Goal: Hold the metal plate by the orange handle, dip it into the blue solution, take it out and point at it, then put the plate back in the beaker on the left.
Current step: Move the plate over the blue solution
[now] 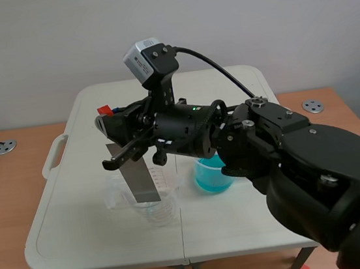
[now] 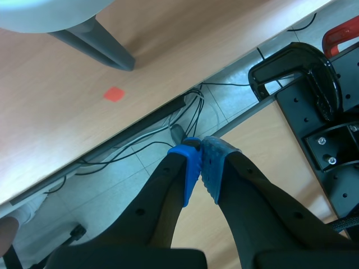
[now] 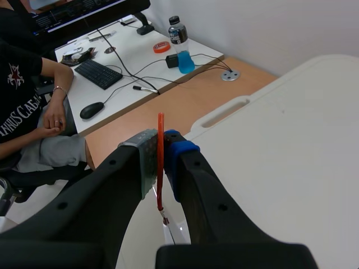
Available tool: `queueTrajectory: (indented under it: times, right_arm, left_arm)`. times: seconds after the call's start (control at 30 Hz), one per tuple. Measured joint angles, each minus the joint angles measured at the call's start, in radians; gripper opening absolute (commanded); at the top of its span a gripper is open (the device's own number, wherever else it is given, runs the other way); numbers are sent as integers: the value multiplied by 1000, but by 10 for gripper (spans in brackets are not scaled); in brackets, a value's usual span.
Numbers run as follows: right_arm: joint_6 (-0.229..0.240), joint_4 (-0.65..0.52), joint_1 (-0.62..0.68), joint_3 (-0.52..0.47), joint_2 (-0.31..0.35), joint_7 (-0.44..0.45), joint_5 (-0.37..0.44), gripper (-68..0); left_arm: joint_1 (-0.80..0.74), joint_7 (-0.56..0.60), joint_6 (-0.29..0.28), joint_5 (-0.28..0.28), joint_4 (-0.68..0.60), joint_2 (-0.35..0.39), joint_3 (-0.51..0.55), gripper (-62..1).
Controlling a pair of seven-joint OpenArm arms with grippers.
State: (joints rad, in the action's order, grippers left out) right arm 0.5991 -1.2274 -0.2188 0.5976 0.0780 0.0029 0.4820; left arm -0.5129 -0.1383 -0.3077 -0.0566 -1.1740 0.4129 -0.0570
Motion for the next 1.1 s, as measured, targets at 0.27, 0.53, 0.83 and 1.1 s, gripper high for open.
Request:
queueTrajectory:
  times: [0.27, 0.53, 0.83, 1.1]
  right_arm:
    - [0, -151, 46, 0, 31, 11, -58, -662]
    - [0, -304, 76, 0, 86, 11, -84, -662]
    - [0, -409, 87, -42, 120, -2, -86, -662]
    - [0, -530, 123, -106, 159, -30, -86, -662]
  left_arm:
    - [0, 0, 0, 0, 0, 0, 0, -597]
    - [-9, -1, 0, 0, 0, 0, 0, -597]
    - [-8, 0, 0, 0, 0, 0, 0, -597]
    - [-8, 0, 0, 0, 0, 0, 0, -597]
